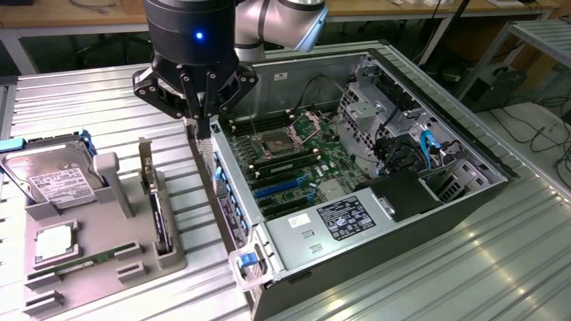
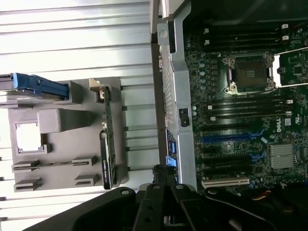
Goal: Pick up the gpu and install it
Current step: 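Reach for the gpu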
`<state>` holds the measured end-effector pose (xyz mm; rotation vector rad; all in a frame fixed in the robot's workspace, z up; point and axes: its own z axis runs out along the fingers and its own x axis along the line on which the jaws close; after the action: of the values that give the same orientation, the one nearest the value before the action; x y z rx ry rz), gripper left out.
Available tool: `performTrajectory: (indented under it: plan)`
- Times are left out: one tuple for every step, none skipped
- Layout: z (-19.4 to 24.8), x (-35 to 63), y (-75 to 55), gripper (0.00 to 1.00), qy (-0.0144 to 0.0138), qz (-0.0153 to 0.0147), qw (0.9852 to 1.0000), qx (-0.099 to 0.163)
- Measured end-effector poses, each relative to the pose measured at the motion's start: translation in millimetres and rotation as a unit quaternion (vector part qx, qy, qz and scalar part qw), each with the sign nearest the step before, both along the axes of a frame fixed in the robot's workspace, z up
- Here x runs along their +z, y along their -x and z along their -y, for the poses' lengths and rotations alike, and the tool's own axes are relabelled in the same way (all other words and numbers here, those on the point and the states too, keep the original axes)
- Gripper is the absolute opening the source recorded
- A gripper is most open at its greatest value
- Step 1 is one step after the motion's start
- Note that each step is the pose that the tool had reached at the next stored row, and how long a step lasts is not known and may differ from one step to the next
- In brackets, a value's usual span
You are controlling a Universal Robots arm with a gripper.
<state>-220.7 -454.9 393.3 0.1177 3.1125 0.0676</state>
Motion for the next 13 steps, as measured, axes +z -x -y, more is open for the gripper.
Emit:
performTrajectory:
  plan:
    - [0.4, 0.0, 0.6, 0.11, 0.0, 0.0, 1.0, 0.0]
    - [0.9, 0.0, 1.4, 0.11, 0.0, 0.0, 1.0, 0.0]
    - [1.7, 0.0, 2.3, 0.11, 0.0, 0.0, 1.0, 0.0]
    - [2.6, 0.0, 3.7, 0.11, 0.0, 0.0, 1.0, 0.0]
    - [3.0, -0.1, 4.4, 0.11, 0.0, 0.0, 1.0, 0.0]
    - [3.4, 0.0, 5.1, 0.11, 0.0, 0.0, 1.0, 0.0]
    - [3.9, 0.0, 5.9, 0.11, 0.0, 0.0, 1.0, 0.0]
    - [4.3, 0.0, 6.6, 0.11, 0.0, 0.0, 1.0, 0.0]
    - [4.7, 0.0, 7.4, 0.11, 0.0, 0.0, 1.0, 0.0]
    - [5.1, 0.0, 8.1, 0.11, 0.0, 0.0, 1.0, 0.0]
    - [5.5, 0.0, 8.8, 0.11, 0.0, 0.0, 1.0, 0.0]
    - [6.1, 0.0, 9.6, 0.11, 0.0, 0.0, 1.0, 0.0]
    - [6.5, 0.0, 10.2, 0.11, 0.0, 0.0, 1.0, 0.0]
